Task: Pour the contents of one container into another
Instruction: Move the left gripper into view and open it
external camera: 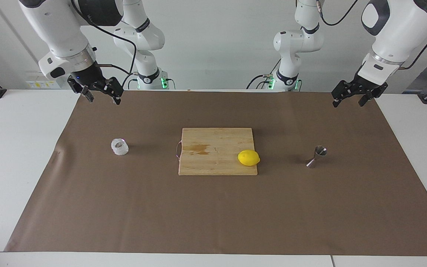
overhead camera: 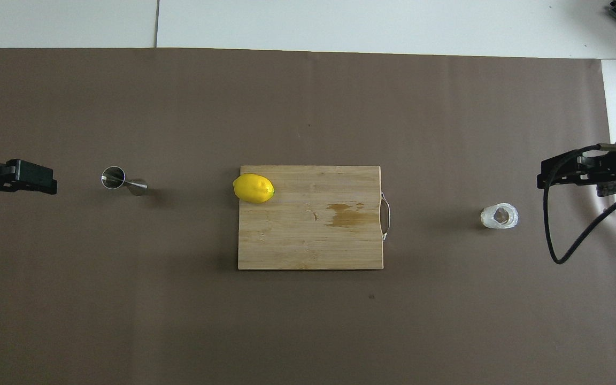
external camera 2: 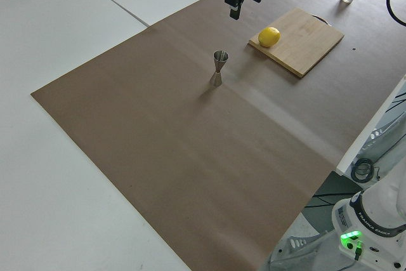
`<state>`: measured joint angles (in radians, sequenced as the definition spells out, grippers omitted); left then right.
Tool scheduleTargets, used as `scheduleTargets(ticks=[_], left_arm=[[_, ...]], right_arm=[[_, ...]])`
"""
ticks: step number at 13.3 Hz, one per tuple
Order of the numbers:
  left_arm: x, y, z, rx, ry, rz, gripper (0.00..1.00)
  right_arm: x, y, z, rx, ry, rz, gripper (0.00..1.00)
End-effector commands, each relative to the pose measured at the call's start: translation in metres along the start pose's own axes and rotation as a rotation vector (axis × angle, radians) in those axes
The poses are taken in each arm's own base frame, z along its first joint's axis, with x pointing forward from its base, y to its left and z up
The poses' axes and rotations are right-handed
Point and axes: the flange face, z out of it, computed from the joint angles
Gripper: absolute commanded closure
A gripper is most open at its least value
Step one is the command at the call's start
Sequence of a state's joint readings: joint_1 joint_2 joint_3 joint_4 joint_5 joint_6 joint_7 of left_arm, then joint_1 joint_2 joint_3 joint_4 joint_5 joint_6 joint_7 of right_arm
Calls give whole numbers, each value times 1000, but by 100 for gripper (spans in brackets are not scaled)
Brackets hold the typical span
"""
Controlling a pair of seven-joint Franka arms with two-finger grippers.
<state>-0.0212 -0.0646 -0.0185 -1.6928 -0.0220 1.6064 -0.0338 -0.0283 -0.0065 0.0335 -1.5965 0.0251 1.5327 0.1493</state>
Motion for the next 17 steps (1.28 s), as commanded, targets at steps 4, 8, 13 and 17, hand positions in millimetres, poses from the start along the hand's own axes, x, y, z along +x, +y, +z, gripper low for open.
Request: scheduleTargets(ticks=[4, 8, 13, 17], left_arm=[[-3, 2, 1, 8, -12, 16, 0], [-7, -2, 6, 7, -24, 11, 0], [-15, -6, 15, 6, -50, -11, 0], [-17, -6, 18, 3, -53, -39, 0]], right_arm=[[-6, 0, -1, 4, 5, 15, 0], [-6, 0, -1, 4, 5, 15, 0], [-6, 0, -1, 4, 5, 15, 0], [-6, 0, -1, 4, 5, 15, 0]])
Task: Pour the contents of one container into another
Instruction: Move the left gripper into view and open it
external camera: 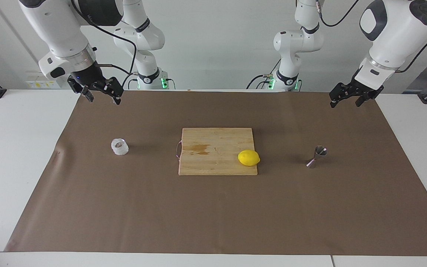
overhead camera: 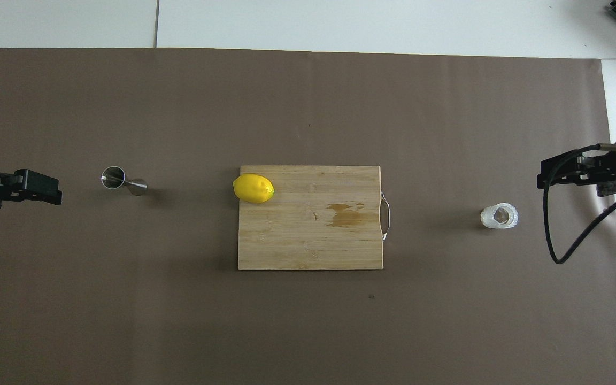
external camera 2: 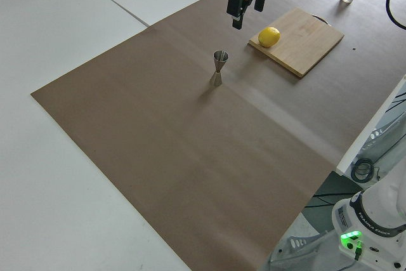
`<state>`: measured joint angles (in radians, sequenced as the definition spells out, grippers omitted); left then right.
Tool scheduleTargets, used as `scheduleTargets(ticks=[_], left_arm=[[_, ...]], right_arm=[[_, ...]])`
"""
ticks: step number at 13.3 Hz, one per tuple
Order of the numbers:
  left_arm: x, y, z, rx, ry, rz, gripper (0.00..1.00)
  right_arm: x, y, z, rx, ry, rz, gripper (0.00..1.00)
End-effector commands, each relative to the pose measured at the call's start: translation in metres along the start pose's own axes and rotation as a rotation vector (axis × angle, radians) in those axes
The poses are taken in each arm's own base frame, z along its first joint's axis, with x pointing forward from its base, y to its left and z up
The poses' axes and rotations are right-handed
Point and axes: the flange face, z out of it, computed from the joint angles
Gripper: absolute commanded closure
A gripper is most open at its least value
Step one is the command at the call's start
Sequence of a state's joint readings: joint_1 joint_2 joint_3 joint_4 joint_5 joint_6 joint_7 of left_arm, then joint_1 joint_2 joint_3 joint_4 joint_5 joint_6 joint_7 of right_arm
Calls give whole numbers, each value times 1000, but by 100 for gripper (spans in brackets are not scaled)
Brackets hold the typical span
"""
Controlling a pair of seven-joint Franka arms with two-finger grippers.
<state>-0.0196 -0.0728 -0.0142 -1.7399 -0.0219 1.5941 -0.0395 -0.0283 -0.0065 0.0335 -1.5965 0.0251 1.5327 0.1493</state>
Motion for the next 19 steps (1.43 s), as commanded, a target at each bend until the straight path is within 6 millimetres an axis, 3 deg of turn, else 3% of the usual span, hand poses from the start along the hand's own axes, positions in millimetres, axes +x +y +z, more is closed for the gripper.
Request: scheduleTargets(ticks=[1, 7, 12, 19], left_arm=[[-12, -2, 4, -5, -12, -53, 0], [-12, -35, 66, -172, -108, -281, 0], [-22, -74, 142, -394, -219, -469, 0], [-48, -83, 165, -559, -286, -603, 0]], right_arm=[[-6, 0, -1, 4, 5, 17, 0], [-6, 0, -1, 4, 5, 15, 0], [-6, 0, -1, 4, 5, 15, 0], [-6, 0, -1, 4, 5, 15, 0]])
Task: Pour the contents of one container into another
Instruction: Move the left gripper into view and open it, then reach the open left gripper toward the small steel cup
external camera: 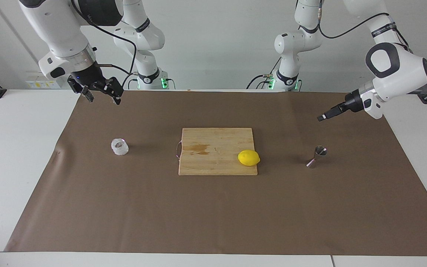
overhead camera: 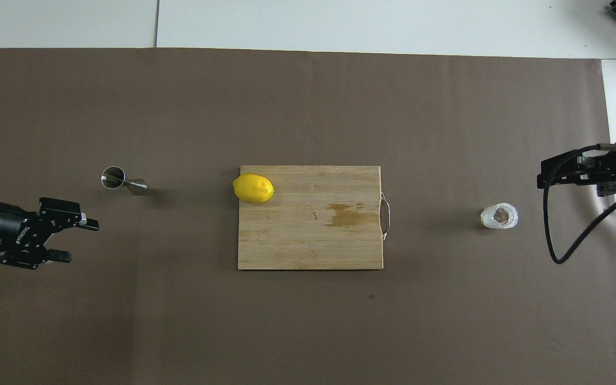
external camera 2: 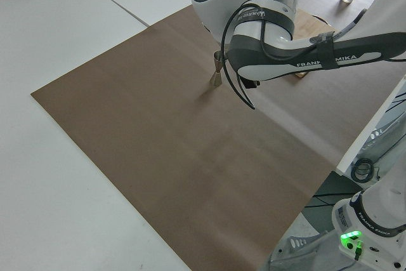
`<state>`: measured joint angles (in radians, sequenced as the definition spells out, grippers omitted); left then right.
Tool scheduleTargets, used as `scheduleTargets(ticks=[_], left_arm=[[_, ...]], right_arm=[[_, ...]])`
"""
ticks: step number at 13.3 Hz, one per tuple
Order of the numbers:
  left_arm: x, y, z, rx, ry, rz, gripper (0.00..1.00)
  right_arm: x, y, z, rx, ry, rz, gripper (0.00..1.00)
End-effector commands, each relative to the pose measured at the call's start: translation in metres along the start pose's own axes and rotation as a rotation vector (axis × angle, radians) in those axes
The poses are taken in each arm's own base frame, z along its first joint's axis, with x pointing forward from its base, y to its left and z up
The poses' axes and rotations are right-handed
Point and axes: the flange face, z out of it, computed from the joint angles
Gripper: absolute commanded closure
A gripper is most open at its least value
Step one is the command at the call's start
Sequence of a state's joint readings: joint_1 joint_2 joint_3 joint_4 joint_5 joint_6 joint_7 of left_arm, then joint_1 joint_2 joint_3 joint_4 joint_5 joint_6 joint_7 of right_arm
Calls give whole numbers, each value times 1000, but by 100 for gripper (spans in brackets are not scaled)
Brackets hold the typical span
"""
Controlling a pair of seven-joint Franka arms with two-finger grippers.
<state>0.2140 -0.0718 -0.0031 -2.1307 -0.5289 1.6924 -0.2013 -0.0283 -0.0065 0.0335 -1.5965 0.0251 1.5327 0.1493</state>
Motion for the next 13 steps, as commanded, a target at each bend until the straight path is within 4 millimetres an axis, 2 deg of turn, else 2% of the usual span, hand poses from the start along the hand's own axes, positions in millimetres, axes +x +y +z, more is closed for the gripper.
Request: scheduleTargets(ticks=[1, 3, 5, 10, 11, 13], left_arm=[[-13, -14, 3, -54, -18, -78, 0], [-15, -14, 7, -83, -74, -126, 0], [-8, -17, 4, -108, -151, -150, 0], [40, -24, 1, -119, -332, -283, 0], [52, -30, -4, -161, -358, -338, 0], [64, -40, -7, -231, -382, -442, 0]], right_arm=[[-6, 0, -1, 4, 5, 15, 0], [-6, 0, -1, 4, 5, 15, 0], [-5, 0, 0, 4, 3, 15, 0], [-5, 0, 0, 4, 3, 15, 0], [-5, 0, 0, 4, 3, 15, 0], [-6, 0, -1, 4, 5, 15, 0]])
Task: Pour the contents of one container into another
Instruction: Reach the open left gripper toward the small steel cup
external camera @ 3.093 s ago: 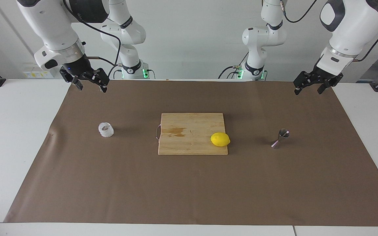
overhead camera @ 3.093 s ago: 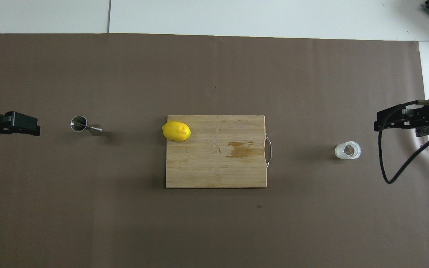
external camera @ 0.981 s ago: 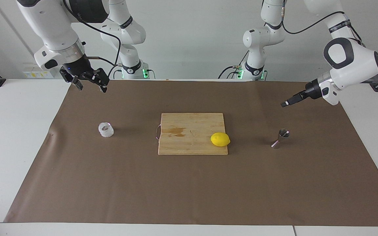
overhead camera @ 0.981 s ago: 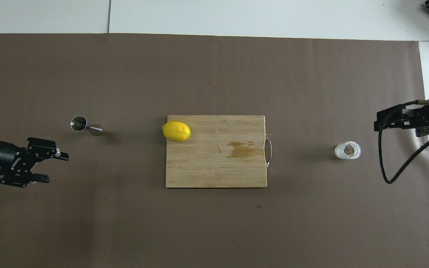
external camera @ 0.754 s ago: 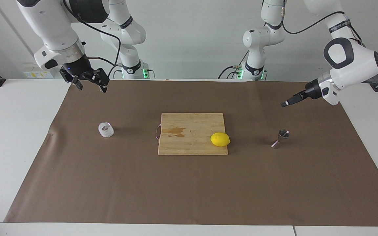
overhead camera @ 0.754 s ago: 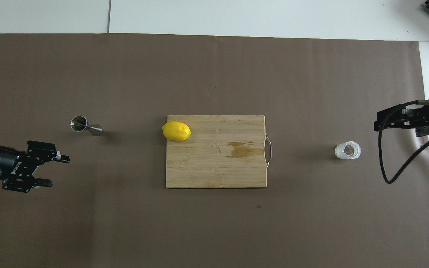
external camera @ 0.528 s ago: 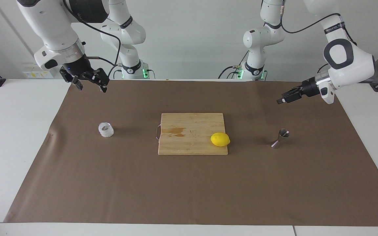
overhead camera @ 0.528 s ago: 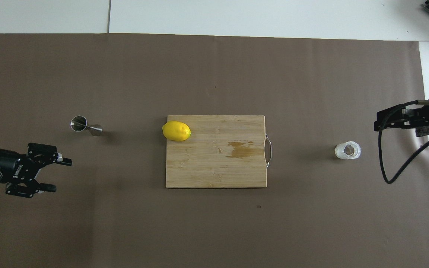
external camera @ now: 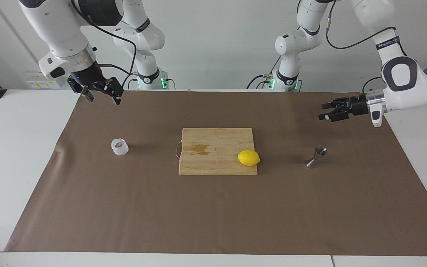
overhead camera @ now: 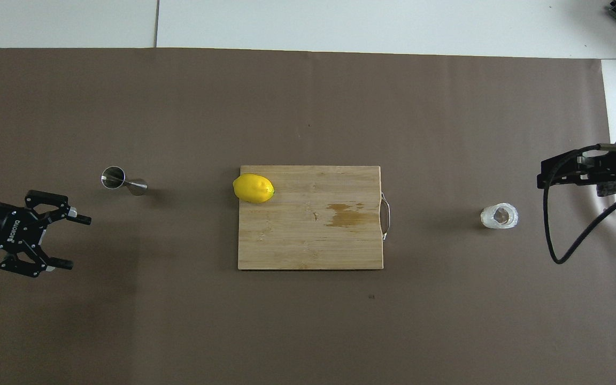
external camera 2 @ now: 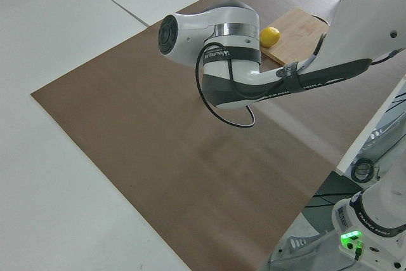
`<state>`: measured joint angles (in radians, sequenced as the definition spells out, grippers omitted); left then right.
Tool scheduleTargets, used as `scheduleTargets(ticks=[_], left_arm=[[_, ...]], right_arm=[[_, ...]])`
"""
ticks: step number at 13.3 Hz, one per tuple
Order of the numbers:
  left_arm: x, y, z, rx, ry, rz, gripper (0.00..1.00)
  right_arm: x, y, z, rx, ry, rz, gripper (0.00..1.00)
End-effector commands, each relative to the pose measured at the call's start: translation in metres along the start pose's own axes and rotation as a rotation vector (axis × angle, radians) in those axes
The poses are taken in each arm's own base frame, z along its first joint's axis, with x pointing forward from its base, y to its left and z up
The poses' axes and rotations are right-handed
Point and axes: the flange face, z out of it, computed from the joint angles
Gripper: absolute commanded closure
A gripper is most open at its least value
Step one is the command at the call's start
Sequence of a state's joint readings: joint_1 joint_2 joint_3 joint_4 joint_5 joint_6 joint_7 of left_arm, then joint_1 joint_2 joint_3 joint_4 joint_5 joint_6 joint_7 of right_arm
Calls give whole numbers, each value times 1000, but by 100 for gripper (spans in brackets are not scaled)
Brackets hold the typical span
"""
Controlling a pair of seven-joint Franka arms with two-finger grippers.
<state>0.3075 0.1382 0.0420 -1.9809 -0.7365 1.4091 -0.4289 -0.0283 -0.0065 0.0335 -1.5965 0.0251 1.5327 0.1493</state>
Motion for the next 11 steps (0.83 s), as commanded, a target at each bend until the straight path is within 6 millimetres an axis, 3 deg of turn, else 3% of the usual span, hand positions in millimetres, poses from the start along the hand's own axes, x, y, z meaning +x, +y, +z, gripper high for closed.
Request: scheduleTargets(ticks=[1, 5, 11], left_arm=[[24, -5, -17, -82, -71, -140, 0], [70, -3, -32, -183, -109, -262, 0], [110, 7, -34, -284, -64, -272, 0]], right_arm=[[-6, 0, -1, 4, 5, 15, 0], [-6, 0, -1, 4, 5, 15, 0], [-6, 0, -1, 4, 5, 15, 0]])
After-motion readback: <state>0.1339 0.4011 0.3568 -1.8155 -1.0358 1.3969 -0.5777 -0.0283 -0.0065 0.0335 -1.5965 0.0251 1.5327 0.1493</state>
